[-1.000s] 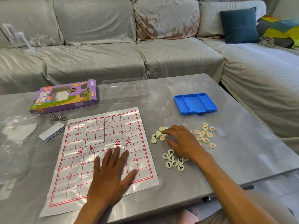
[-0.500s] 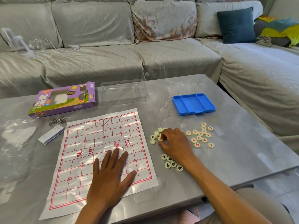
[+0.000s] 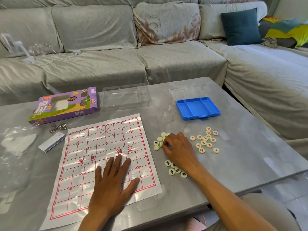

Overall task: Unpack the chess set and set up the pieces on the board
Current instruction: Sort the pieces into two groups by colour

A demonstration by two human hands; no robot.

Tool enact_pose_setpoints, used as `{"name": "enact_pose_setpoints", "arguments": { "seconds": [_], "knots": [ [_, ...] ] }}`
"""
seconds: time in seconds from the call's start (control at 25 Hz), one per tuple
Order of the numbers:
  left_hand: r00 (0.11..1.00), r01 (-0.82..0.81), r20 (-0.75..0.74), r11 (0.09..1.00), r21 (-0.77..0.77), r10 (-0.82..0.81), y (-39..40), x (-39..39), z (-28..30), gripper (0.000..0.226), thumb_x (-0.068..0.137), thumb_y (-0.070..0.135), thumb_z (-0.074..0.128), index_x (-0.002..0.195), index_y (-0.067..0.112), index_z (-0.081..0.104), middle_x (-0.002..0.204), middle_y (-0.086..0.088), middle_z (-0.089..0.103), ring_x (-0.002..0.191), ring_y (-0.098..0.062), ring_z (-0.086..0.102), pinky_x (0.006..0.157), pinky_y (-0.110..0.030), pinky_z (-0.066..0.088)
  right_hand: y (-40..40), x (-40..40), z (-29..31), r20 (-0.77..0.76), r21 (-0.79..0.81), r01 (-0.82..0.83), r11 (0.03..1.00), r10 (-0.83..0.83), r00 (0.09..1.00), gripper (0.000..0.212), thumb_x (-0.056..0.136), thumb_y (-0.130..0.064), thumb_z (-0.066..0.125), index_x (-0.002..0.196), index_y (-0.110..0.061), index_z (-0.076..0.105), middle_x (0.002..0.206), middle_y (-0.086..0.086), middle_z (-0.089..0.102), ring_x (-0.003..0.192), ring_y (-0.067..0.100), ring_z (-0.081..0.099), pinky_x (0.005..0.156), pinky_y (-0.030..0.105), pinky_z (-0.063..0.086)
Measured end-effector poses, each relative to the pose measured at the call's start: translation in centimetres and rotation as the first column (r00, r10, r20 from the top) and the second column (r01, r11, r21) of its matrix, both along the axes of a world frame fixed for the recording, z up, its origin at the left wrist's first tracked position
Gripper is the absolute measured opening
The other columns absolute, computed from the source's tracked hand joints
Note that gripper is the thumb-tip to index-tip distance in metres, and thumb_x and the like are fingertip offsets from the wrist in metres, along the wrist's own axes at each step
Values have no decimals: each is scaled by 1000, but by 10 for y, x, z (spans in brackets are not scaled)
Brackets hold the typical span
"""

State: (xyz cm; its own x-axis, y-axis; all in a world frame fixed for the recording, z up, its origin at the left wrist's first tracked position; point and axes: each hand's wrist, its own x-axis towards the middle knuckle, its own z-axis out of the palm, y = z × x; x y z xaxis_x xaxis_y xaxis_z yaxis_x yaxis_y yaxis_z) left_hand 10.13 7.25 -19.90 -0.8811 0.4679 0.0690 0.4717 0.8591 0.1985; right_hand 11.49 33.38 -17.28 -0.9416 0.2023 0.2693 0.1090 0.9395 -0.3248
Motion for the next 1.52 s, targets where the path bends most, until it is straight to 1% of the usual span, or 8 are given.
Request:
{"name": "enact_pose_setpoints", "arguments": {
  "seconds": [0.2,0.44,0.6,0.72,0.96,1.2,1.4,1.52],
  "knots": [
    [1000,-15,17,1000,-16,15,0,0,-2,84,77,86,0,148,45,16,158,11,-2,145,-18,-3,117,-55,-2,1,-2,6,45,-15,40,999,-39,998,10,92,-29,53,96,-22,59,97,-4,63,87,13,45,76,28,42],
    [1000,6,8,1000,-9,-6,0,0,1,88,74,86,-7,148,45,14,157,11,-5,146,-17,-5,117,-53,-6,44,11,22,192,252,415,874,-466,864,18,88,-29,48,94,-18,61,99,3,61,97,25,49,87,38,39],
    [1000,-1,14,1000,-12,1,0,0,2,88,74,86,-7,148,45,14,158,11,-5,146,-17,-6,117,-52,-7,19,10,17,133,19,37,999,-39,990,32,95,-27,47,127,-26,52,128,-2,54,109,19,48,92,33,43],
    [1000,-1,15,1000,-16,1,-1,1,2,90,71,87,-12,148,46,9,157,12,-10,145,-16,-10,117,-51,-10,2,3,9,165,86,-212,973,196,967,38,98,-25,46,136,-29,47,135,-3,51,115,19,47,94,33,42],
    [1000,-4,9,1000,-14,4,-1,-1,-1,85,76,85,-5,148,45,14,158,11,-5,146,-17,-6,117,-53,-6,12,-7,10,152,55,-10,998,2,988,16,94,-30,53,100,-23,65,100,-3,64,93,16,51,81,31,45],
    [1000,0,-6,1000,-15,0,-1,-2,-4,82,79,84,0,148,45,18,158,10,0,146,-18,-2,117,-53,-4,5,0,11,178,-9,-49,999,49,983,30,93,-38,51,120,-25,56,115,-4,57,102,17,49,82,31,44],
    [1000,-6,-13,1000,-7,6,-1,-1,-2,83,78,85,-2,148,44,17,158,10,-2,146,-18,-3,117,-53,-6,4,0,10,149,-25,-57,998,60,987,16,93,-35,54,100,-22,61,106,-5,60,94,12,48,77,26,45],
    [1000,-3,-10,1000,-11,3,-1,-1,-3,83,78,85,-2,148,44,17,158,10,-2,146,-18,-3,117,-53,-5,4,-1,12,132,-83,-29,996,40,991,19,96,-30,50,108,-20,60,105,-2,64,97,14,50,80,28,46]
  ]
}}
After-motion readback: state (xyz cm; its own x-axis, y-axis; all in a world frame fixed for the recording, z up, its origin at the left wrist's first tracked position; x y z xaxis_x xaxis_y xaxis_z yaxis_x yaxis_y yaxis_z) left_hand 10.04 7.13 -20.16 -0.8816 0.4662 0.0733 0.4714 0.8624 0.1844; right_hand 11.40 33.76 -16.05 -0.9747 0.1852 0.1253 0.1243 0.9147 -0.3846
